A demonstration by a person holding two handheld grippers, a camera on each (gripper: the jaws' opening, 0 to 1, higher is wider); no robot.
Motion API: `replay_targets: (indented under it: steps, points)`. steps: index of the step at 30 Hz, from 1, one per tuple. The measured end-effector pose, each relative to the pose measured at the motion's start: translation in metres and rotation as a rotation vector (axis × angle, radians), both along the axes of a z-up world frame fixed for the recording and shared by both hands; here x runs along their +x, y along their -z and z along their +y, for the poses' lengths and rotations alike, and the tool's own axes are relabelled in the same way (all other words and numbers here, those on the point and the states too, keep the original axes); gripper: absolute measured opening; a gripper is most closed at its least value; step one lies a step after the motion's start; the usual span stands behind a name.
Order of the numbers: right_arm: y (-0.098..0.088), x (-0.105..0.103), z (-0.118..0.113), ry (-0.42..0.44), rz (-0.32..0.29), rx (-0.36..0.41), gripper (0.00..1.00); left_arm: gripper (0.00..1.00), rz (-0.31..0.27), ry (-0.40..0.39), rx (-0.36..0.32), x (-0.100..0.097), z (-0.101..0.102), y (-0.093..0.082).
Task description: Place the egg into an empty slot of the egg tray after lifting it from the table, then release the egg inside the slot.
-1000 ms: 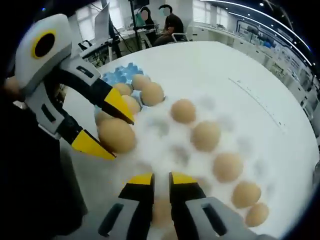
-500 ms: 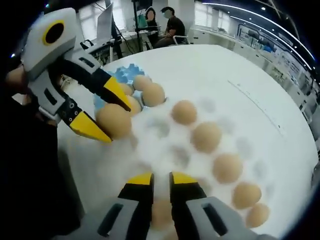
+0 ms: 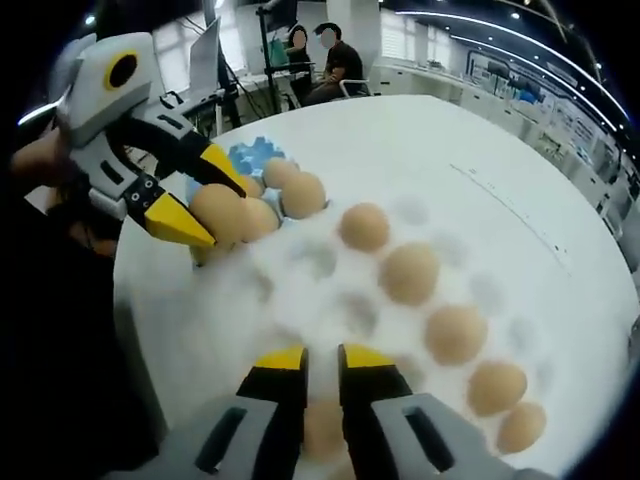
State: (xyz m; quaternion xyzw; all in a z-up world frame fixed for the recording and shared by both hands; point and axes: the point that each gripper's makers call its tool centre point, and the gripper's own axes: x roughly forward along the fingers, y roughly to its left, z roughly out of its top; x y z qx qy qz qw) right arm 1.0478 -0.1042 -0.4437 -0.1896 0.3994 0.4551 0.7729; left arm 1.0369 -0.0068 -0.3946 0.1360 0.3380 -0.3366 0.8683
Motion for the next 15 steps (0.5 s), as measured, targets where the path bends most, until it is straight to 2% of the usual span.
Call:
replay_targets:
  steps: [15]
  points:
    - [0.001,0.003,0.001,0.006,-0.008,0.011,0.12,0.27,-0.001,-0.079,-0.012,0.003,0.025,-0.003]
